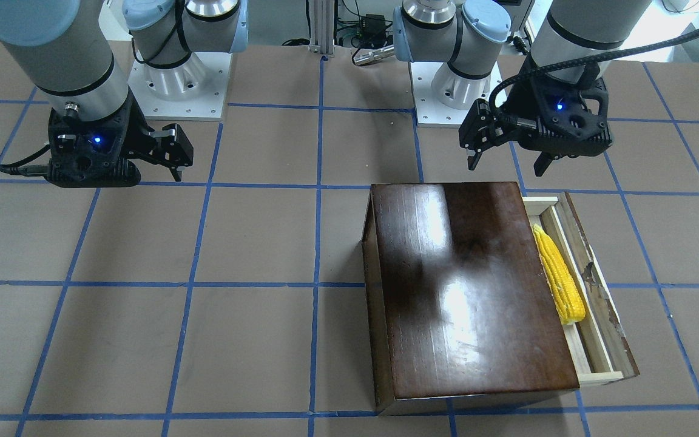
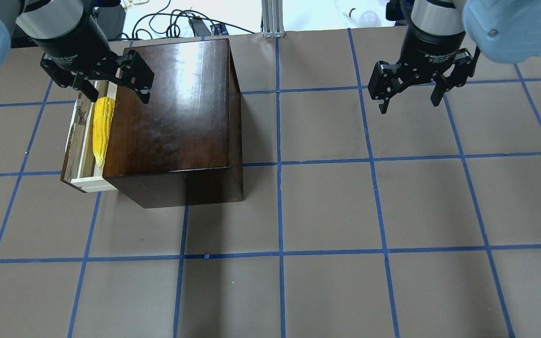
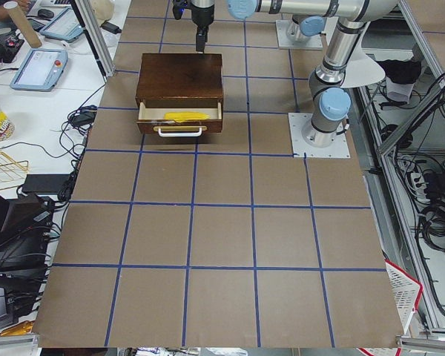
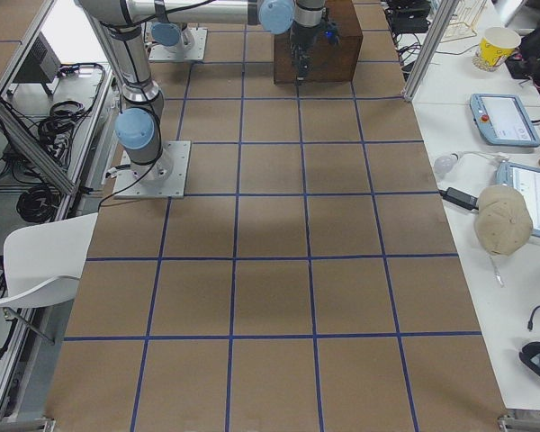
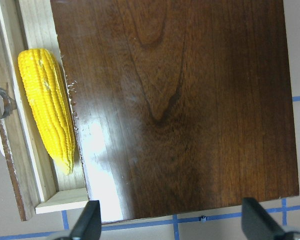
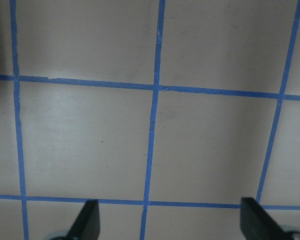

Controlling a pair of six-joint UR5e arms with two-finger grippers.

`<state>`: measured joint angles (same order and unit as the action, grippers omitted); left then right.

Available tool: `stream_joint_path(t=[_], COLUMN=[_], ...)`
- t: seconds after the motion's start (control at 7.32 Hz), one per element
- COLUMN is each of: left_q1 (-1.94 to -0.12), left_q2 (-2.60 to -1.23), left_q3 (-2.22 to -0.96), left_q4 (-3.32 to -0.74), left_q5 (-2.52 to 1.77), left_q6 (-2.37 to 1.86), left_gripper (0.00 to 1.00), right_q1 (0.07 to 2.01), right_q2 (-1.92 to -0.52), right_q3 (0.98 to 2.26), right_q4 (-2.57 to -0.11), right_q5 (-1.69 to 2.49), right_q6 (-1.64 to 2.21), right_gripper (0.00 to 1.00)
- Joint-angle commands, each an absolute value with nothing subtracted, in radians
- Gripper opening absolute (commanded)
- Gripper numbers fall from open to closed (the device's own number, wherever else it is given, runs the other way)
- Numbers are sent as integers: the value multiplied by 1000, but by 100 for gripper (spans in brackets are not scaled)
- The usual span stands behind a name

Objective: Open drawer and put corn inside

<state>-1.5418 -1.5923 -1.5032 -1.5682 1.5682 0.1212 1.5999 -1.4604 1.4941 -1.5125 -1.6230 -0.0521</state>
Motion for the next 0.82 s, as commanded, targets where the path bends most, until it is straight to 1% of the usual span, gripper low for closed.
stream_joint_path(t=[0.0,0.68], left_q1=[-1542,-1540], left_q2=[-1582,-1571], left_q3=[-1506,-1508], left_q4=[-1572,-1574], left_q5=[1569,1569], left_q6=[121,121], left_gripper=[100,100], right_q1=[1600,1600], right_q2=[-1460,-1462], right_q3=[1494,1494], right_q4=[-1513,-1513], right_q5=[-1623,-1623], right_q6=[-52,-52], right_gripper=[100,100])
